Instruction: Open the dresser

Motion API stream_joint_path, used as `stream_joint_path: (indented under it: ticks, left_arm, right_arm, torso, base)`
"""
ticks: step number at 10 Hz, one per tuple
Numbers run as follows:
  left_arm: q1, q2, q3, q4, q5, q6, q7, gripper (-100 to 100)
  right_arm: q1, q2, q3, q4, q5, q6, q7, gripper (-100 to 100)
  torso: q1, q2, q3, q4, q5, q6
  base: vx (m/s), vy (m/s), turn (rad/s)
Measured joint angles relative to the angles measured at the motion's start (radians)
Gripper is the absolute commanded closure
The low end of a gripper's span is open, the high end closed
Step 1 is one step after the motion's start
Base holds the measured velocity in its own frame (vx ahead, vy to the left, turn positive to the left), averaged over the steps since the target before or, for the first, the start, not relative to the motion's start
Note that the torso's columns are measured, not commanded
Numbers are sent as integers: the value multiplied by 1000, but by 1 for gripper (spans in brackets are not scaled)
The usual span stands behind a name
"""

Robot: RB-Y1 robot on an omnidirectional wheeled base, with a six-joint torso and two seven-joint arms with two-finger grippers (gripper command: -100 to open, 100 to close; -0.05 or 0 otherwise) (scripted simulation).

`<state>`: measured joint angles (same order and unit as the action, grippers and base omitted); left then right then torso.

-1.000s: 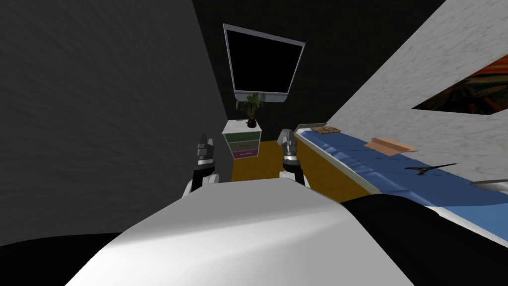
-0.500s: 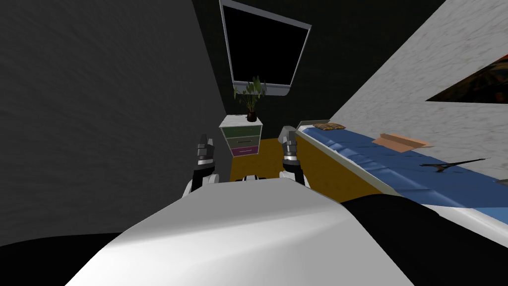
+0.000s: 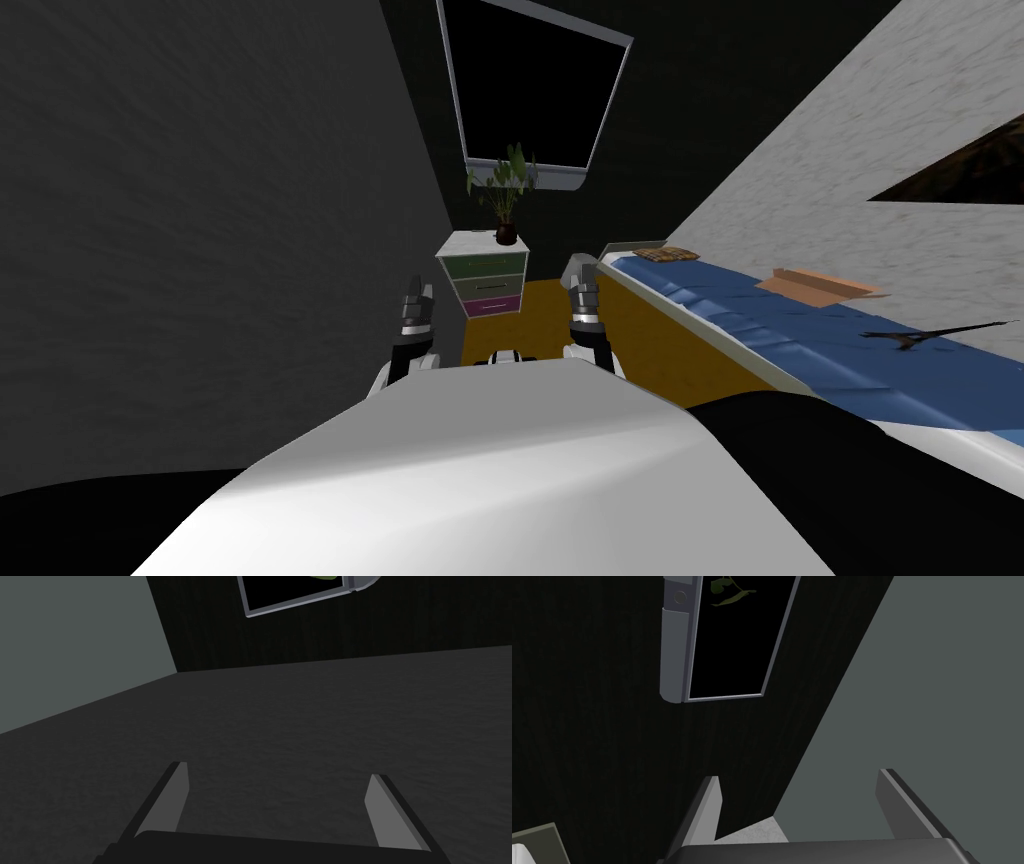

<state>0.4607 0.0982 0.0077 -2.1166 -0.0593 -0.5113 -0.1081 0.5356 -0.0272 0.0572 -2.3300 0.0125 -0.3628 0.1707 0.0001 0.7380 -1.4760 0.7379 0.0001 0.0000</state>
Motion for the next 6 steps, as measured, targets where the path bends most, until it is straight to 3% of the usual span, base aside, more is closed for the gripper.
stream_joint_path:
  ticks: [6]
  left_arm:
    - [-7,46,13,144,13,-141,1,-100]
  right_arm:
    - [0,0,0,0,0,0,0,0]
  torso:
    - [0,2,2,1,0,0]
  base:
    - [131,-14,-18]
